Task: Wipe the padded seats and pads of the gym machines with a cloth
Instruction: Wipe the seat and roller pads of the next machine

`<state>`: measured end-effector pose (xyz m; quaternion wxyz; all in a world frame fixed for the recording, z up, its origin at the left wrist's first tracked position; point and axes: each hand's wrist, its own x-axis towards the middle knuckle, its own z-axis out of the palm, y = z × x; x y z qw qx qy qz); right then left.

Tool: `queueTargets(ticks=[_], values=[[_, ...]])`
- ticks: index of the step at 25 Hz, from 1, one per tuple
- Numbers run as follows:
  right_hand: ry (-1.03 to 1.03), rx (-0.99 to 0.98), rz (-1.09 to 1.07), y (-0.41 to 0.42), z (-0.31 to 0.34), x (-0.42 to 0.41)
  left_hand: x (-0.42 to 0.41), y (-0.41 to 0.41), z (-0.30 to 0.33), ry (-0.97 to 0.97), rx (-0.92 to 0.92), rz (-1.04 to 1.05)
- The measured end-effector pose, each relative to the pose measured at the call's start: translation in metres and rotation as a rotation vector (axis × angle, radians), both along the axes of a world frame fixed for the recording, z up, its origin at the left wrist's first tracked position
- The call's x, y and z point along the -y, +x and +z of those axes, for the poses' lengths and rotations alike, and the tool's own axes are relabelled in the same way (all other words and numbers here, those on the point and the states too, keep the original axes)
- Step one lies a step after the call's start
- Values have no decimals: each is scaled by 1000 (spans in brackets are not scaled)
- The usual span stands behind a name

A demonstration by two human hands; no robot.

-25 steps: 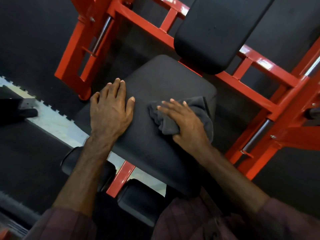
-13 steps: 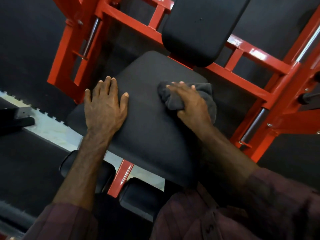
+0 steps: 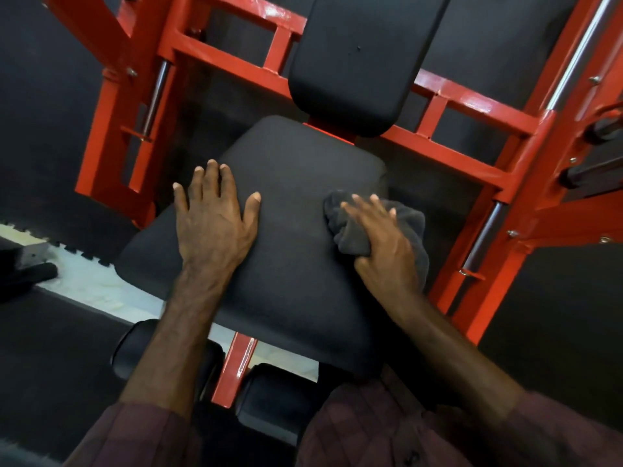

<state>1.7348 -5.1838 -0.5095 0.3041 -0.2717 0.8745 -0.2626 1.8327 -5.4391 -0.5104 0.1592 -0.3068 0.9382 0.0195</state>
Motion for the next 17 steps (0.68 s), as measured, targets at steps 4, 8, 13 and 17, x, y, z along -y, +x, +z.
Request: queueTargets(ticks=[4,8,13,17], values=[[-145,25,89,-27,-25,21,1,1,-6,-22,10,-18],[11,78,-277,-39,-23,19,0,-1,-6,-2,16,-24],[-151,62,44,-35,-32,16,-1,-7,-10,-11,8,-47],[-82,106,-248,-81,-71,19,0,-8,-10,12,5,-33]])
